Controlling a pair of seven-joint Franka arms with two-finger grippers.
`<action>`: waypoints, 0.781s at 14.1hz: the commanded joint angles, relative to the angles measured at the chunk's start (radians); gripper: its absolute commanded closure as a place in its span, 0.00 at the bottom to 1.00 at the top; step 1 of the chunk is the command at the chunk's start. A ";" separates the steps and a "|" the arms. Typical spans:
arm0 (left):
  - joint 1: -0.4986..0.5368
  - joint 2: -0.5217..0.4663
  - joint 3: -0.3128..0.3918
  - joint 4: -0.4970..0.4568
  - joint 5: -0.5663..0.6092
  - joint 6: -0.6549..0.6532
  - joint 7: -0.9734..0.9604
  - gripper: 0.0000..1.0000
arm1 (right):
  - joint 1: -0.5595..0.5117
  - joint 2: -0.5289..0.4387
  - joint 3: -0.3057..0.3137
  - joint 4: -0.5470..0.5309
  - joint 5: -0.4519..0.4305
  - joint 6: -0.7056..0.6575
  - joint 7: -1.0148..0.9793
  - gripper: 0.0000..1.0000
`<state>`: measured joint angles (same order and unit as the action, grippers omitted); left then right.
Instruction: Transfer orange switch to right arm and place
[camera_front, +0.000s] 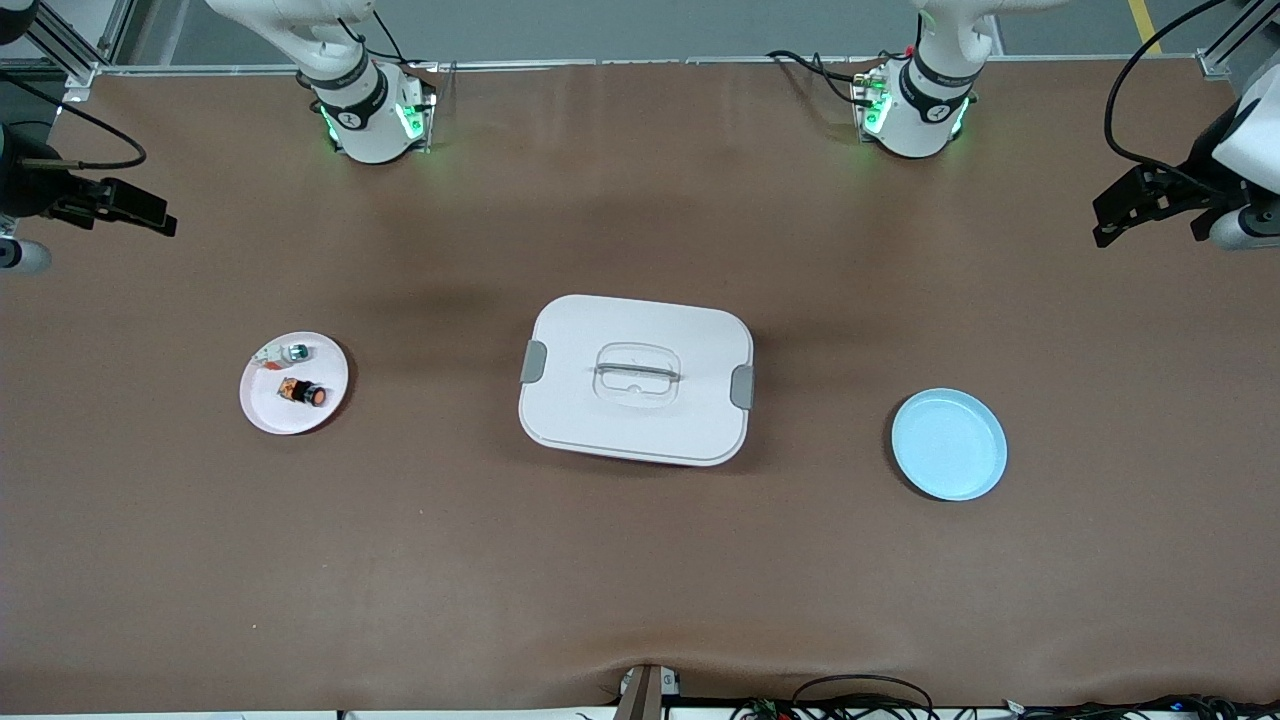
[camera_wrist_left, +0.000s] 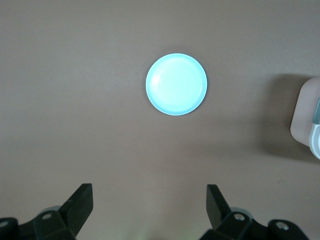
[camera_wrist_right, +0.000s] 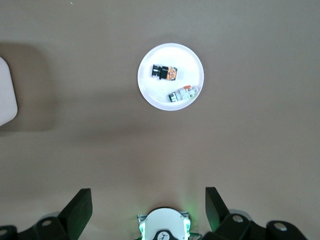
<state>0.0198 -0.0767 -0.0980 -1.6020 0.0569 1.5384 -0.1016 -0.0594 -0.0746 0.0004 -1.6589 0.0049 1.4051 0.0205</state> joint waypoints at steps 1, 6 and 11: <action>-0.004 -0.012 0.006 -0.004 -0.006 0.009 0.017 0.00 | -0.005 -0.057 0.003 -0.028 0.015 0.037 -0.039 0.00; -0.004 -0.012 0.006 0.007 -0.012 0.008 0.019 0.00 | -0.007 -0.076 0.001 -0.025 0.015 0.087 -0.039 0.00; -0.004 -0.012 0.006 0.005 -0.014 0.008 0.017 0.00 | -0.011 -0.079 -0.002 -0.019 0.066 0.106 -0.039 0.00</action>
<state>0.0198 -0.0768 -0.0980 -1.5968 0.0568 1.5440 -0.1016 -0.0598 -0.1274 -0.0010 -1.6612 0.0432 1.4982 -0.0076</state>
